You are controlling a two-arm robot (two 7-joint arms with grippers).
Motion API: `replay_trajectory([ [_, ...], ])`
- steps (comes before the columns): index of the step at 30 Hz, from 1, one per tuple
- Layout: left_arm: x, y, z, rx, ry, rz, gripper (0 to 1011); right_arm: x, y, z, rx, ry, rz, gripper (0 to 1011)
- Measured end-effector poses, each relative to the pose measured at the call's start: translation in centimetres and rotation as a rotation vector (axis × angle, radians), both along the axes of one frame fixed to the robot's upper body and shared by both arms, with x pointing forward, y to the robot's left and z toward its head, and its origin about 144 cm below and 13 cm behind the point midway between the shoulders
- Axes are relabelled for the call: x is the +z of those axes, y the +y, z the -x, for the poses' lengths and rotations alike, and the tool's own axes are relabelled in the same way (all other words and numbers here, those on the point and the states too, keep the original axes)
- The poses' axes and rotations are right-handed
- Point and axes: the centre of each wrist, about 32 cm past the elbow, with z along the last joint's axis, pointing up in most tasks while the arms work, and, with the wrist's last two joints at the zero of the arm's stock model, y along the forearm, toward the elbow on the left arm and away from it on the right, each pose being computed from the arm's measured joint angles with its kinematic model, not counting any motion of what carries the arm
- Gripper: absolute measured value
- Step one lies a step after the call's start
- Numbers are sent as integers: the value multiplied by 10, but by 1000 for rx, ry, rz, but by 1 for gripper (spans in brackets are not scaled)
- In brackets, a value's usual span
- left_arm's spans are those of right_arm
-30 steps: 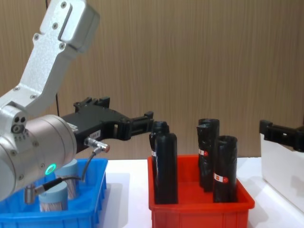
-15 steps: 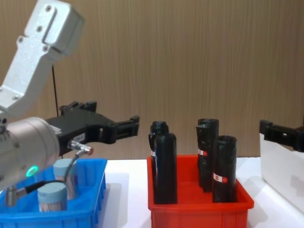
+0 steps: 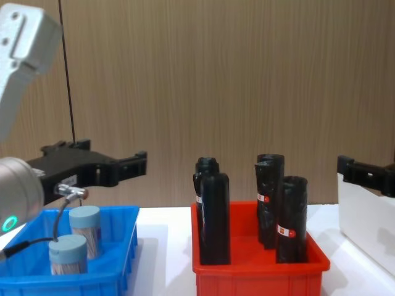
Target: Pick the cotton swabs from the blue box and place them into the white box.
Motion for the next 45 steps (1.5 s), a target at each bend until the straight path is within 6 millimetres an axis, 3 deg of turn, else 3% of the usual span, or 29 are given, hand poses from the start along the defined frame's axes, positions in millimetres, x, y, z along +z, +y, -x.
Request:
replay_trajectory([
  [25, -13, 27, -10, 154, 158, 161, 1004, 0, 0, 0, 0, 0, 0, 1002],
  [45, -19, 40, -36, 171, 258, 164, 1004, 0, 0, 0, 0, 0, 0, 1002],
])
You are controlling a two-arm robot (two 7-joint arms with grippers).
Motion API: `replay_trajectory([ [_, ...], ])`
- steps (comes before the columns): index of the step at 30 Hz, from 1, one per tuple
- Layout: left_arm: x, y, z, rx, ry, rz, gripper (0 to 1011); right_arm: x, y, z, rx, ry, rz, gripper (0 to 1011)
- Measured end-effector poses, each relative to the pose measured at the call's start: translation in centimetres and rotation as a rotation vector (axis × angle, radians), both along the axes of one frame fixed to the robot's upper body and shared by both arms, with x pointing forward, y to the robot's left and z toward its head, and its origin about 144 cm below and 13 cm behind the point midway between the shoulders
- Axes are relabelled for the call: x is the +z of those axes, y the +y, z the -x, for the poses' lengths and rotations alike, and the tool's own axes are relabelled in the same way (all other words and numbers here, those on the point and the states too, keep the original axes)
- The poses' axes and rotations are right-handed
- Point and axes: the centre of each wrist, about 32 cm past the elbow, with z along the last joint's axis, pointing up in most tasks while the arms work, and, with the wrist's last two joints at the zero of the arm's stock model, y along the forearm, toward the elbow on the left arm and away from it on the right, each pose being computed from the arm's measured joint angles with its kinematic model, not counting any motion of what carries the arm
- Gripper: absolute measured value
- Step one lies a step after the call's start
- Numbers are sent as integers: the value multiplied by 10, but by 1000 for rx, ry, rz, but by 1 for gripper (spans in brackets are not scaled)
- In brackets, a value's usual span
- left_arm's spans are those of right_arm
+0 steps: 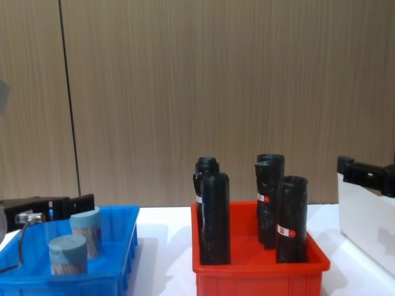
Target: Pick the cotton swabs from the blue box and place them into the white box.
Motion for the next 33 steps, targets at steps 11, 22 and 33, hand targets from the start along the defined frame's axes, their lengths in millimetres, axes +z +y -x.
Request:
replay_trajectory([
  [11, -5, 4, -12, -22, 43, 5, 1004, 0, 0, 0, 0, 0, 0, 1002],
  [22, -15, 6, -16, -24, 83, 17, 1004, 0, 0, 0, 0, 0, 0, 1002],
  [33, -24, 7, -17, -31, 114, 29, 1004, 0, 0, 0, 0, 0, 0, 1002],
])
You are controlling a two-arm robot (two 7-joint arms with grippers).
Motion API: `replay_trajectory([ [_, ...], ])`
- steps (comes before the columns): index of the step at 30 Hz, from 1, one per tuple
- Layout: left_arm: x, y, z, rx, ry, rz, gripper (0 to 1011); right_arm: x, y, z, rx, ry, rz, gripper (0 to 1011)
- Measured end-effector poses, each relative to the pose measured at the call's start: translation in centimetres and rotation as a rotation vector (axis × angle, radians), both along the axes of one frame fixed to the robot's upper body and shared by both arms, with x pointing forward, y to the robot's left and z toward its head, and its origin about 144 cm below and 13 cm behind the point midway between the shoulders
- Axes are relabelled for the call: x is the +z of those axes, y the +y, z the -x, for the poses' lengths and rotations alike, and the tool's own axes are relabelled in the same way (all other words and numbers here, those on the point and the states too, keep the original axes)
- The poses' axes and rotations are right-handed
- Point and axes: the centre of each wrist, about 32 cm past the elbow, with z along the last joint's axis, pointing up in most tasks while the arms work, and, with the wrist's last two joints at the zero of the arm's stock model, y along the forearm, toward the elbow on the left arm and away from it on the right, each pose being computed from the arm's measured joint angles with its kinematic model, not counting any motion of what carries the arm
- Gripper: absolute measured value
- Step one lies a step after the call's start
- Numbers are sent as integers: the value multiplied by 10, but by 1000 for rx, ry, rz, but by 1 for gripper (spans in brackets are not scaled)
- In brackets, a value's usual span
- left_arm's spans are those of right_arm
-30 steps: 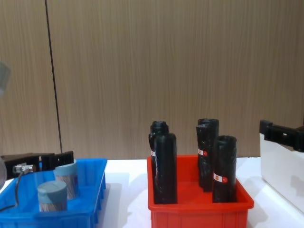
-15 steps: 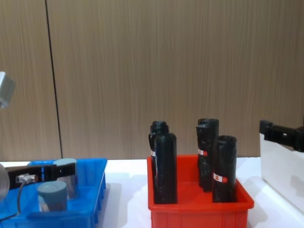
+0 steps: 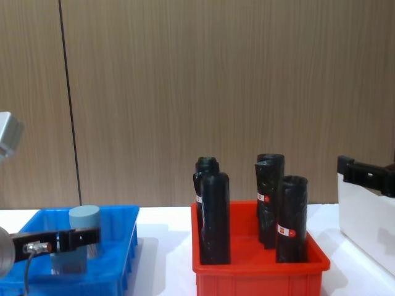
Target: Pick the cotton swabs from the blue box and place them into the white box.
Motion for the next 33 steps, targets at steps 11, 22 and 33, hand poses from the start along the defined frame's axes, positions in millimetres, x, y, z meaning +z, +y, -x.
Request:
replay_trajectory([
  [11, -7, 0, -2, -12, 19, 5, 1003, 0, 0, 0, 0, 0, 0, 1002],
  [22, -9, -1, -5, -30, 22, -20, 712, 0, 0, 0, 0, 0, 0, 1002],
  [33, 3, -6, -4, -54, -35, -67, 689, 0, 0, 0, 0, 0, 0, 1002],
])
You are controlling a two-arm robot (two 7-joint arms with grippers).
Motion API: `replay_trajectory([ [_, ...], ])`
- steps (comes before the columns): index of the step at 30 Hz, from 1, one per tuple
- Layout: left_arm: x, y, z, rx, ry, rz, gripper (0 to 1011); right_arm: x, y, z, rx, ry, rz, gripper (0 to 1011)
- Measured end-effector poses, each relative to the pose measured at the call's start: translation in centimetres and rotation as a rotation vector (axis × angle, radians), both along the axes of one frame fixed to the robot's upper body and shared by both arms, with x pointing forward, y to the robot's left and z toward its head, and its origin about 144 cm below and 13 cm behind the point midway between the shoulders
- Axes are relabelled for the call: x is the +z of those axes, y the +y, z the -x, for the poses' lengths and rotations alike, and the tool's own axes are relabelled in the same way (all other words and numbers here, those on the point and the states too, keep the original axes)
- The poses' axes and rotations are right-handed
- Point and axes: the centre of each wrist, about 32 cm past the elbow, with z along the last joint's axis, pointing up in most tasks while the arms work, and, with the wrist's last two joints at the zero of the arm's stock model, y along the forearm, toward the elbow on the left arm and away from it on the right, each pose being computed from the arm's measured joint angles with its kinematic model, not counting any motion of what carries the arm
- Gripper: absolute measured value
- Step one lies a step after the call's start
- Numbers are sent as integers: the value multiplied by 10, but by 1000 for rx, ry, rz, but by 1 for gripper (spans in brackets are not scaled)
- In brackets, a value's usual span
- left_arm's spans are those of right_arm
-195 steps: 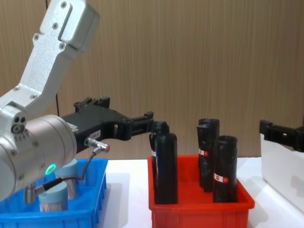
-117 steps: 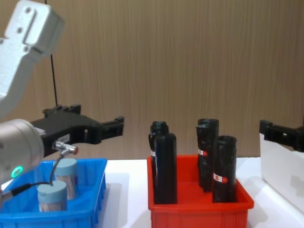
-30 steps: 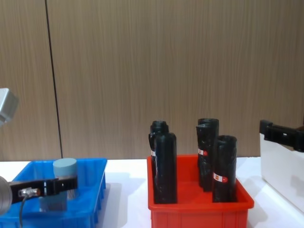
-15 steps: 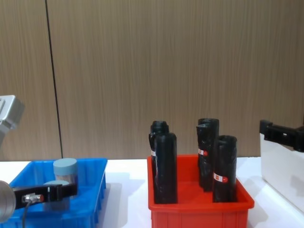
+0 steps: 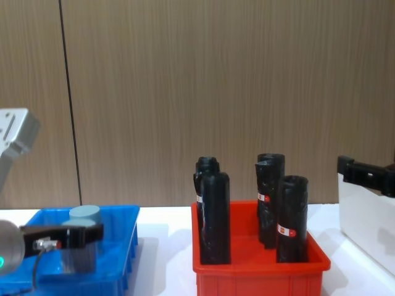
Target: Pick the cotton swabs from the blue box and place them into the white box.
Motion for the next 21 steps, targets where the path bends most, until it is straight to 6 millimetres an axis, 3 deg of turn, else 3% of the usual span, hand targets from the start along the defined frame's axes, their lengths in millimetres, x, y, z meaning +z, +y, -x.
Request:
replay_trajectory([
  [21, 61, -20, 10, -169, -174, 14, 689, 0, 0, 0, 0, 0, 0, 1002],
])
